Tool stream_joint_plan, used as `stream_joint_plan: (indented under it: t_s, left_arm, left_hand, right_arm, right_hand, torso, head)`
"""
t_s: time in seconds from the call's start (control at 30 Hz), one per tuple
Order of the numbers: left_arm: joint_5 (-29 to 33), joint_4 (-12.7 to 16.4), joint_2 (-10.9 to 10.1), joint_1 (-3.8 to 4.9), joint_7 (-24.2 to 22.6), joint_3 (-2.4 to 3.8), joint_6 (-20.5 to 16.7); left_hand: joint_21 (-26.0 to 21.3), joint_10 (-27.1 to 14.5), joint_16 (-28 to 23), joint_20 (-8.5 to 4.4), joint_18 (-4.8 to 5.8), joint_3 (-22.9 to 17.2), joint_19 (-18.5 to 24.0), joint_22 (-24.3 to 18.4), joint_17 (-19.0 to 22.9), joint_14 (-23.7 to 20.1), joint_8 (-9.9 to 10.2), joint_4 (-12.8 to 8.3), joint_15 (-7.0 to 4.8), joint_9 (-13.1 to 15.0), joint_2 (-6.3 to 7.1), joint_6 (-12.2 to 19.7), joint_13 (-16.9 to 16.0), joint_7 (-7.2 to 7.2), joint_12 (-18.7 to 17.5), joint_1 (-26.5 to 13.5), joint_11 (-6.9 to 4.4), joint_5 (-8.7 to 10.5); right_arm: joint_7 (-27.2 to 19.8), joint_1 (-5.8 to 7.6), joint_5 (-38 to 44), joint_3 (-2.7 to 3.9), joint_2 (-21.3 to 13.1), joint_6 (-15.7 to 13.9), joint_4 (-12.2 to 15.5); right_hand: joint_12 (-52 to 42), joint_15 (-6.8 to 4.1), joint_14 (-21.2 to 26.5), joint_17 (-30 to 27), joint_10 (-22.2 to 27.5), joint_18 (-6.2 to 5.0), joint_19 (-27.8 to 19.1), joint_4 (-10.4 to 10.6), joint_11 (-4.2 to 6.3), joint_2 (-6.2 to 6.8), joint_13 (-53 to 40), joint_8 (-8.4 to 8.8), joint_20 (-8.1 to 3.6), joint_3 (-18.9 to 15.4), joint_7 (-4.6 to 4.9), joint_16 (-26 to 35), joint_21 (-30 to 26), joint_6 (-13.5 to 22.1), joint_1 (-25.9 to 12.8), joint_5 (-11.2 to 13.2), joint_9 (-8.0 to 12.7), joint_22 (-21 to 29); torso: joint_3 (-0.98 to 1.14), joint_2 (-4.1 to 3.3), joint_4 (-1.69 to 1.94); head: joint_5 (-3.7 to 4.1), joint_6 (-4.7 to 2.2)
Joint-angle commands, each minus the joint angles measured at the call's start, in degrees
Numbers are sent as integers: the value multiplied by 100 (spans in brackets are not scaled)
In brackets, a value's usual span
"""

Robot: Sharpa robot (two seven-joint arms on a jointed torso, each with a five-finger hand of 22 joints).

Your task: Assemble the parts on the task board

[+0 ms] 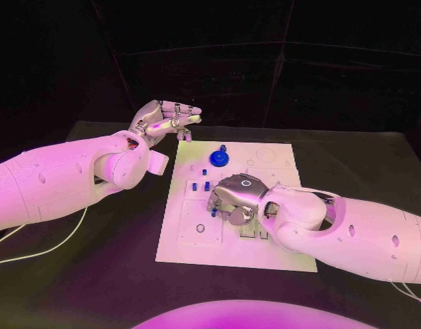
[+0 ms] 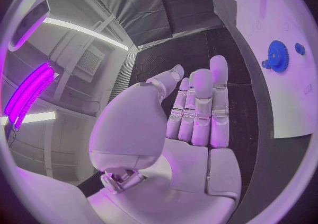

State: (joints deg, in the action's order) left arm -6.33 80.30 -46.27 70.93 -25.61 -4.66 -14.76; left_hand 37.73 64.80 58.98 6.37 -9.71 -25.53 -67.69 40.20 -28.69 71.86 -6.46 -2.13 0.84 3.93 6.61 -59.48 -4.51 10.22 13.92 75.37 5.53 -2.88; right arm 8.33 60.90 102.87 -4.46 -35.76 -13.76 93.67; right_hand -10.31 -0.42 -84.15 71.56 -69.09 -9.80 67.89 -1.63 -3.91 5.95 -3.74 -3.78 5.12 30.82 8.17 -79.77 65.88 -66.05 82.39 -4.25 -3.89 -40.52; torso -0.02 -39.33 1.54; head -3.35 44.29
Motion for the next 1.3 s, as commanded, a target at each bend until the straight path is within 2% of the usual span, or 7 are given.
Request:
stream_joint_plan:
  t_s: [0.03,0.37,0.43,0.53,0.8,1.1,1.3]
  left_arm:
    - [23,9,2,8,3,5,73]
    - [23,5,2,9,19,5,78]
    - [23,4,2,9,21,5,79]
    - [23,2,2,9,26,5,80]
    - [23,-16,0,9,47,5,83]
    - [23,-40,-8,9,64,5,88]
    - [23,-56,-3,8,71,4,94]
  left_hand:
    - [-39,-40,-28,17,-76,24,34,-5,9,-36,31,-1,-5,-10,-42,34,-7,-6,34,-35,18,-2]
    - [-39,-40,-28,17,-76,24,34,-5,9,-36,31,-1,-5,-10,-42,34,-7,-6,34,-35,18,-2]
    - [-39,-40,-28,17,-76,24,34,-5,9,-36,31,-1,-5,-10,-42,34,-7,-6,34,-35,18,-2]
    - [-39,-40,-28,17,-76,24,34,-5,9,-36,31,-1,-5,-10,-42,34,-7,-6,34,-35,18,-2]
    - [-39,-40,-28,17,-76,24,34,-5,9,-36,31,-1,-5,-10,-42,34,-7,-6,34,-35,18,-2]
    - [-47,-51,-34,18,-76,32,33,-11,24,-42,33,-1,-4,-10,-46,42,-7,-4,40,-34,20,-2]
    - [-47,-51,-34,18,-76,32,33,-11,24,-42,33,-1,-4,-10,-46,42,-7,-4,40,-34,20,-2]
  right_arm:
    - [20,1,91,0,33,151,-5]
    - [80,-6,113,-6,38,258,-24]
    - [100,-6,114,-6,37,224,-33]
    - [118,-6,115,-8,35,135,-45]
    - [-5,-7,-4,-9,-50,-337,32]
    - [-90,13,-426,8,-705,-712,502]
    - [14,211,-829,120,-1192,-730,664]
  right_hand:
    - [24,-29,-266,-7,-16,108,5,-12,-20,-12,-2,-18,2,37,18,-14,31,-13,-44,-20,-5,9]
    - [40,-20,-265,-6,3,107,-10,-17,-29,22,0,-9,9,26,27,-18,27,5,-107,-22,-2,24]
    - [194,42,-254,-27,275,95,-78,6,-98,91,28,37,39,21,98,-8,-33,195,-225,-44,27,136]
    - [454,175,-208,-162,842,60,-234,27,-265,267,25,38,152,-25,214,68,-189,569,-410,-72,35,406]
    - [410,204,-155,-342,1090,8,-340,36,-294,390,-4,31,223,-230,205,170,-337,919,-535,-81,25,626]
    - [252,182,-167,-333,1058,20,-272,43,-265,389,-19,1,211,-385,177,154,-315,961,-547,-148,6,573]
    - [97,149,-171,-346,918,20,-247,65,-217,369,-23,3,185,-456,126,152,-317,927,-555,-107,3,572]
  torso:
    - [0,1,4]
    - [0,1,-4]
    - [1,-1,-4]
    - [3,-1,3]
    - [5,0,-4]
    - [1,5,-9]
    - [11,5,-11]
  head:
    - [-8,11]
    - [-8,22]
    - [-8,17]
    - [-5,14]
    - [-2,0]
    - [21,-33]
    - [74,-90]
